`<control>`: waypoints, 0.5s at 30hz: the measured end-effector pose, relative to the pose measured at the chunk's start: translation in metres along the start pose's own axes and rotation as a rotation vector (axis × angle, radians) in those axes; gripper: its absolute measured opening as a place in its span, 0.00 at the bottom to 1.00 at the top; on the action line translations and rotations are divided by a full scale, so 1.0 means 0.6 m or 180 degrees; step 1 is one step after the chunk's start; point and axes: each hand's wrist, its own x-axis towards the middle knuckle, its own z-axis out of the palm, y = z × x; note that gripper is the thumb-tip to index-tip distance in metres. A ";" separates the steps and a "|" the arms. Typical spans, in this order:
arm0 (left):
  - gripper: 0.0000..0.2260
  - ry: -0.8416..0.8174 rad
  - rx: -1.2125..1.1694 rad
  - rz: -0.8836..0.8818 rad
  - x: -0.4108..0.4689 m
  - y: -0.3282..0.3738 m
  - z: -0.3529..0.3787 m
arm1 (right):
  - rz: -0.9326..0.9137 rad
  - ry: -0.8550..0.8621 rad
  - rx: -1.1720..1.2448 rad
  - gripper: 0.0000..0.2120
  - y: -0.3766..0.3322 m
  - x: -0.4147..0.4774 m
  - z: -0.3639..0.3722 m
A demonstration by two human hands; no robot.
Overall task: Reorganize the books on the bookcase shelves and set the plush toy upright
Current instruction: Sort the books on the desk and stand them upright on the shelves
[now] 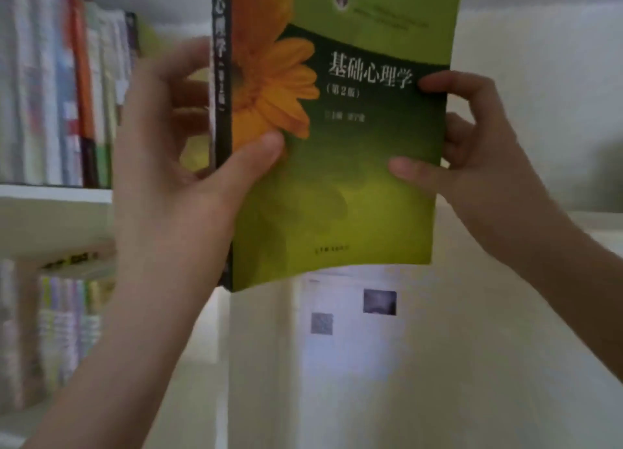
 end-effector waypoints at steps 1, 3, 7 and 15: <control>0.21 0.0132 -0.0033 0.0075 0.014 0.005 -0.003 | -0.0030 -0.0107 0.0006 0.30 0.009 0.038 0.018; 0.22 0.0362 0.0167 0.0225 0.049 -0.005 -0.007 | -0.0054 -0.0309 -0.0005 0.30 0.028 0.113 0.057; 0.23 0.0569 0.0284 -0.0071 0.120 -0.064 -0.017 | -0.0136 -0.0610 0.0027 0.29 0.077 0.249 0.125; 0.26 0.0658 0.1591 -0.0450 0.132 -0.217 -0.026 | 0.0279 -0.2030 -0.1501 0.42 0.240 0.341 0.268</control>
